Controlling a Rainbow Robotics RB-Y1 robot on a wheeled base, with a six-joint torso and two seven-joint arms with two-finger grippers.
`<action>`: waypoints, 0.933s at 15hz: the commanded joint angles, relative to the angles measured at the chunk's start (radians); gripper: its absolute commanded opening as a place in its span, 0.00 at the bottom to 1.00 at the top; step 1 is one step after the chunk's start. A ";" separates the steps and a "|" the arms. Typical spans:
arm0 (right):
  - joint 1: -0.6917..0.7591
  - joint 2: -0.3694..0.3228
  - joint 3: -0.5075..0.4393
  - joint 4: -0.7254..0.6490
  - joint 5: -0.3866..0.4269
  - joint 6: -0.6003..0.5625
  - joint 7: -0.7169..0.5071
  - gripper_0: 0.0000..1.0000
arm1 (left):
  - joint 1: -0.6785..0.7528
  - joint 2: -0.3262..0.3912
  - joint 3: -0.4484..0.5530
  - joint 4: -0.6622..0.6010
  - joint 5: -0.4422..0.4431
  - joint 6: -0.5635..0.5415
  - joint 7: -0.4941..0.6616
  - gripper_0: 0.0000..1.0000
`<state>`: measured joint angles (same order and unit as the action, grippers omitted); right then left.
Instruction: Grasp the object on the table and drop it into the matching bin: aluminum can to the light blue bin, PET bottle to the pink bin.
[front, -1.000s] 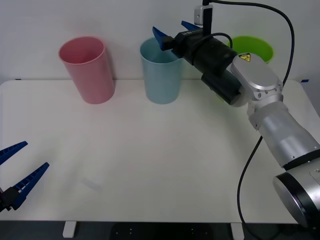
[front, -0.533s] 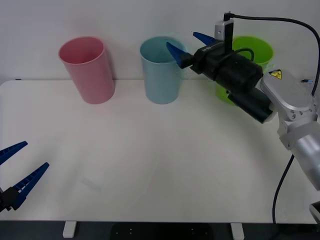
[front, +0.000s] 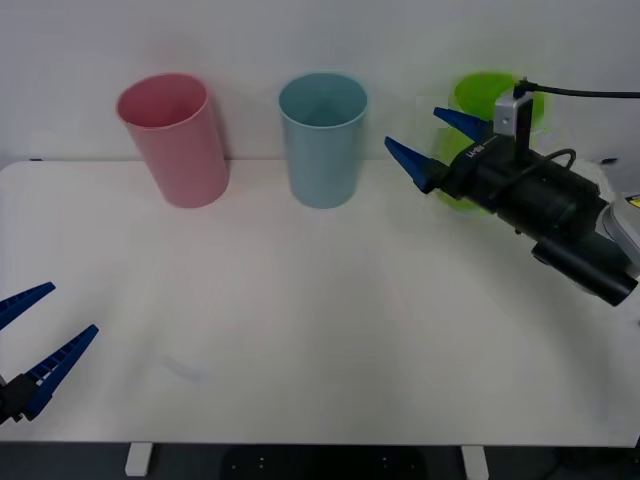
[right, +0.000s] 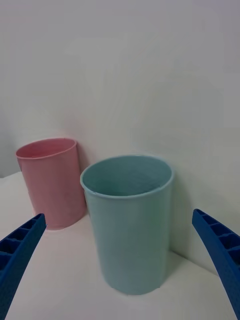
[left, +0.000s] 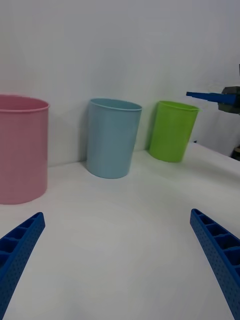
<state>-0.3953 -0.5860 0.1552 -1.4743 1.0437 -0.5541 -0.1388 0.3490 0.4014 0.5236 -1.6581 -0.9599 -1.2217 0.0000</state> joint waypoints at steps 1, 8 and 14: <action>0.087 -0.009 -0.075 -0.028 -0.001 -0.078 0.079 1.00 | 0.000 0.000 0.000 0.000 0.000 0.000 0.000 1.00; 0.299 -0.009 -0.276 -0.032 -0.040 -0.320 0.197 1.00 | 0.000 0.000 0.000 0.000 0.000 0.000 0.000 1.00; 0.513 -0.009 -0.434 -0.121 -0.042 -0.486 0.197 1.00 | 0.000 0.000 0.000 0.000 0.000 0.000 0.000 1.00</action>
<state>0.0925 -0.5953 -0.2636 -1.5828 1.0017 -1.0267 0.0587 0.3491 0.4014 0.5236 -1.6581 -0.9599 -1.2217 0.0000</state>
